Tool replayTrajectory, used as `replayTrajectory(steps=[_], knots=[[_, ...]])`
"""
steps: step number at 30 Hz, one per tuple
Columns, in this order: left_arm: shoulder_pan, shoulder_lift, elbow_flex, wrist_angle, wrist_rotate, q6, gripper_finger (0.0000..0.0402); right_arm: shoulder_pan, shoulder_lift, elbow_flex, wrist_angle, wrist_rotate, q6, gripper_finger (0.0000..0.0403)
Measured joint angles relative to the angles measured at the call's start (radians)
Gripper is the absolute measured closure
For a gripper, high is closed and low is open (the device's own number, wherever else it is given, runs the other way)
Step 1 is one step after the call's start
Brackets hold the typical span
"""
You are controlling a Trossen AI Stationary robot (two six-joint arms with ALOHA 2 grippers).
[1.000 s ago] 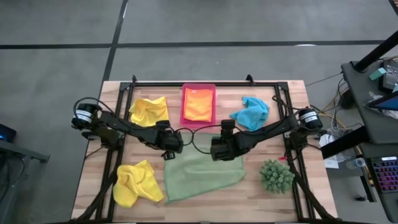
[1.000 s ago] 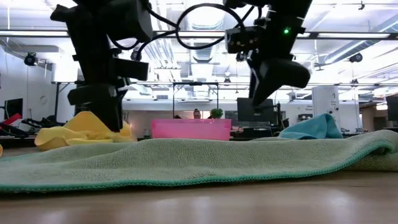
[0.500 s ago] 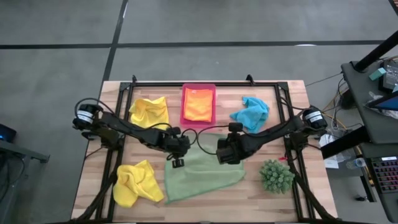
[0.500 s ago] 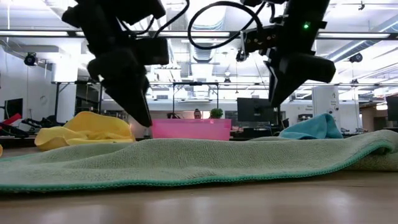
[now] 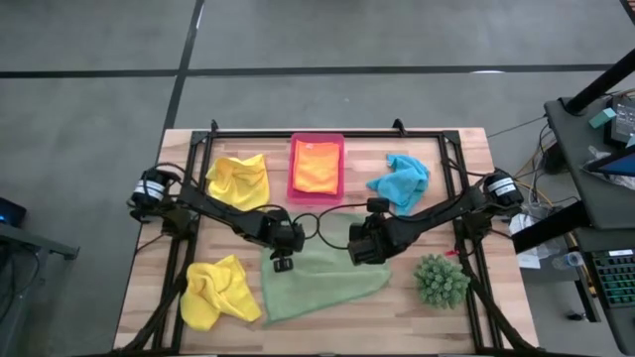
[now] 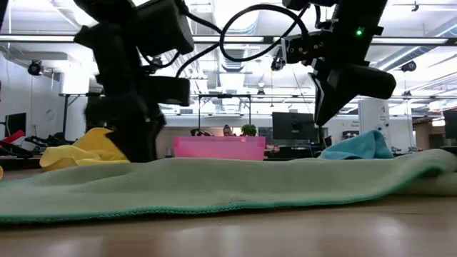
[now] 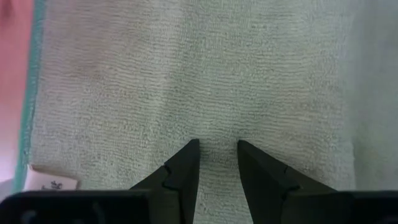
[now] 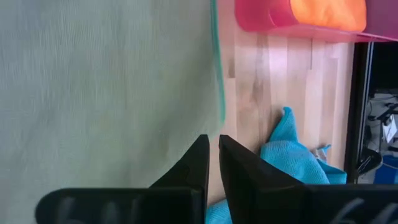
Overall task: Fold microfiber towels
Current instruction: Fold the green towel
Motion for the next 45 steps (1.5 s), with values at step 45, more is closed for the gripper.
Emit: replayTrajectory(steps=[45], knots=[[-0.013,-0.068,0.008,0.049,-0.028,0.026,0.0306,-0.373,-0.235,-0.534,0.789,-0.471,0.313,0.0238]])
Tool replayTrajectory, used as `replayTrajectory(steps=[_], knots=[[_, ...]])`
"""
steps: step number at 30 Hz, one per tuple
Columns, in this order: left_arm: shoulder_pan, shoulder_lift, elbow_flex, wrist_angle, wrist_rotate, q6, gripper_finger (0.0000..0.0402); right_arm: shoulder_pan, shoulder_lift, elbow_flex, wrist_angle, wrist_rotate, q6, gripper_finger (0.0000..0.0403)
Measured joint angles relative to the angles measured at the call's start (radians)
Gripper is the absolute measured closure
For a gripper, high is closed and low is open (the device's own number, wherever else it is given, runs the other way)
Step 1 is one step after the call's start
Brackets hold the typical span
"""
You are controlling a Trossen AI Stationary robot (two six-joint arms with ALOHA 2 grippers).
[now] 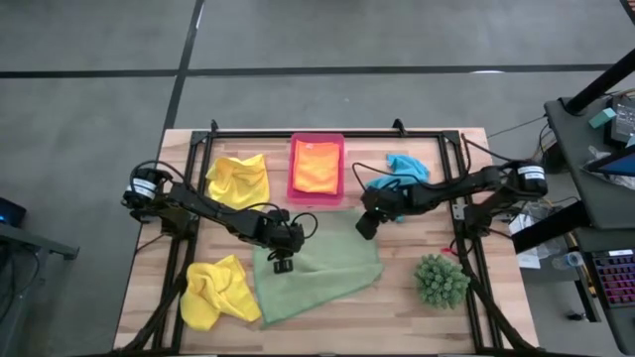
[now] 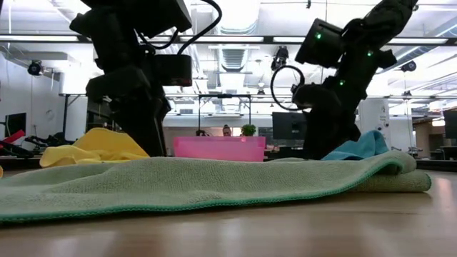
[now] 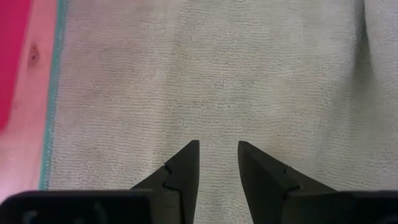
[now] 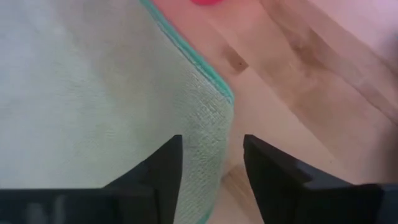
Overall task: Fold microfiber towels
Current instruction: Fold the green towel
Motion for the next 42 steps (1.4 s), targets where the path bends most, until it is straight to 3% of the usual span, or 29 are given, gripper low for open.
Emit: replayTrajectory(steps=[6,24,28,35,42], knots=[[0.0,0.0,0.0,0.001,-0.006,0.0,0.0306,0.042,0.042,0.048,0.001,-0.068,-0.007,0.0232],[0.0,0.0,-0.003,0.032,-0.008,0.0,0.0306,0.223,0.154,0.244,-0.031,-0.039,-0.032,0.0257],[0.0,0.0,-0.007,0.033,-0.008,0.0,0.0306,0.223,0.157,0.292,-0.17,0.056,-0.035,0.0257],[0.0,0.0,-0.007,0.041,-0.008,0.0,0.0306,0.219,0.153,0.355,-0.373,0.324,-0.035,0.0257],[0.0,0.0,-0.007,0.048,-0.008,0.0,0.0306,0.165,0.16,0.303,-0.368,0.344,-0.034,0.0257]])
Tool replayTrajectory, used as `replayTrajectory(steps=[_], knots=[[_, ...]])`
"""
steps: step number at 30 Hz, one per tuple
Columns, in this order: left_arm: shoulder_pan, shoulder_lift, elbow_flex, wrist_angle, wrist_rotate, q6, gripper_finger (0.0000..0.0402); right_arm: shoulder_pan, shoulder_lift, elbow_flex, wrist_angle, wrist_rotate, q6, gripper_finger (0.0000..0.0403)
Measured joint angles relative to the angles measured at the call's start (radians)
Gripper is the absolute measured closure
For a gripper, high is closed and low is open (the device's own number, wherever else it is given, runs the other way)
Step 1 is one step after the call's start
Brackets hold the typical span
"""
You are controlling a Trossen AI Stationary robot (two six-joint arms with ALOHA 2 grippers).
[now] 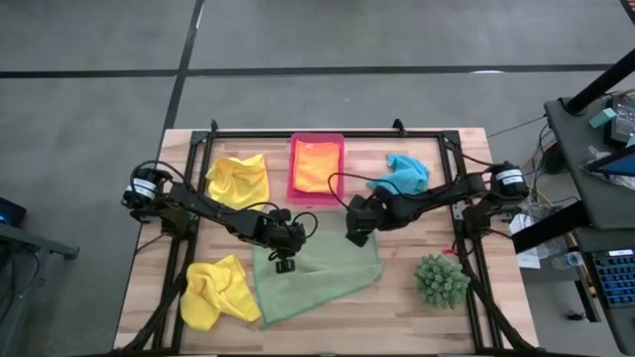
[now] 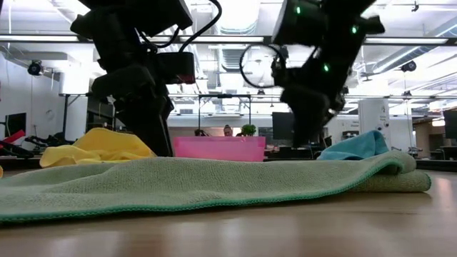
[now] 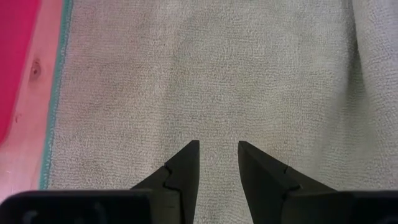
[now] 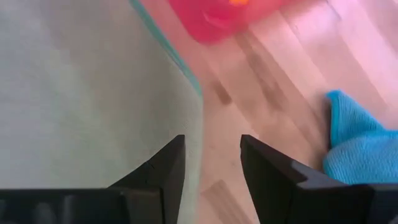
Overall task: Fold microfiber towels
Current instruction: Fold the green towel
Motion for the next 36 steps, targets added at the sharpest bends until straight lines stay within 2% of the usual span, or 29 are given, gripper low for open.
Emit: replayTrajectory(steps=[9,16,20,28,32,36], knots=[[0.0,0.0,0.0,0.002,-0.001,0.001,0.0306,-0.002,0.045,-0.059,0.112,-0.124,0.005,0.0257],[0.0,0.0,0.0,0.003,-0.011,0.001,0.0306,0.074,0.054,-0.046,0.303,-0.243,-0.044,0.0263],[0.0,0.0,0.0,0.003,-0.011,0.0,0.0306,0.129,0.055,-0.04,0.368,-0.246,-0.043,0.0264],[0.0,0.0,0.0,0.003,-0.011,0.0,0.0306,0.155,0.037,-0.032,0.344,-0.237,-0.047,0.0264],[0.0,0.0,0.0,0.003,-0.011,0.001,0.0306,0.17,0.036,-0.031,0.339,-0.231,-0.219,0.0264],[0.0,0.0,0.0,0.003,-0.011,0.0,0.0306,0.211,0.065,-0.031,0.418,-0.141,-0.305,0.0264]])
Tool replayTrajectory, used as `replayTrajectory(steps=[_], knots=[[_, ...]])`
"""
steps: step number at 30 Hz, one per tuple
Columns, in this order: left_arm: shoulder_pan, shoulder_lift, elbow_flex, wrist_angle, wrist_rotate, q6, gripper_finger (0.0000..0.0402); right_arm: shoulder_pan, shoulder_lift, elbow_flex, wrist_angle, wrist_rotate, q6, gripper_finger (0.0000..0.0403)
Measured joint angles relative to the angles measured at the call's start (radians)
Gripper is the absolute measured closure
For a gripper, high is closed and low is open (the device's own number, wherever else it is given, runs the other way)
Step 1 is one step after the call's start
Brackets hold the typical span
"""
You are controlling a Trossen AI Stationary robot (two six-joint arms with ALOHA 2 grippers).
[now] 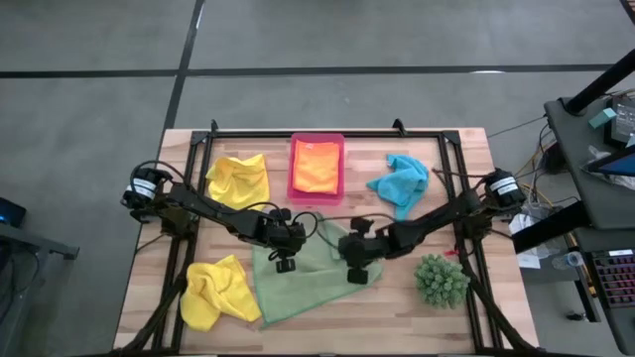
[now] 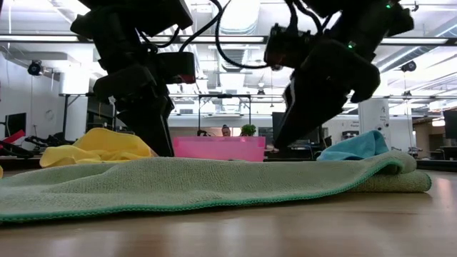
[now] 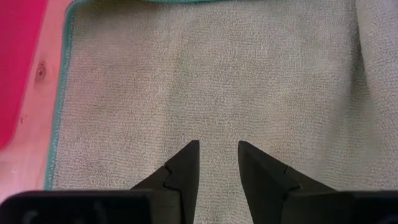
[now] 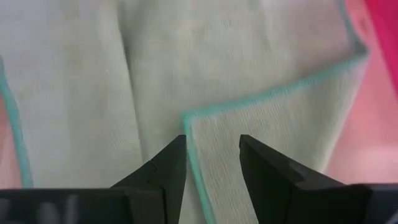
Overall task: Fold microfiber towels
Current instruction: Fold the green towel
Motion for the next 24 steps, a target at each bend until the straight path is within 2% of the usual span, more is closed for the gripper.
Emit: replayTrajectory(steps=[6,14,17,24], knots=[[0.0,0.0,0.0,0.0,-0.004,0.0,0.0306,0.032,0.064,0.0,0.131,0.042,-0.069,0.0264],[0.0,0.0,0.0,0.0,-0.004,0.0,0.0306,0.03,0.141,0.0,0.149,0.092,-0.053,0.0264],[0.0,0.0,0.0,0.0,-0.004,0.0,0.0306,0.035,0.146,0.0,0.149,0.143,-0.051,0.0264],[0.0,0.0,-0.001,0.0,-0.004,0.0,0.0306,0.037,0.146,0.0,0.159,0.121,-0.015,0.0264]])
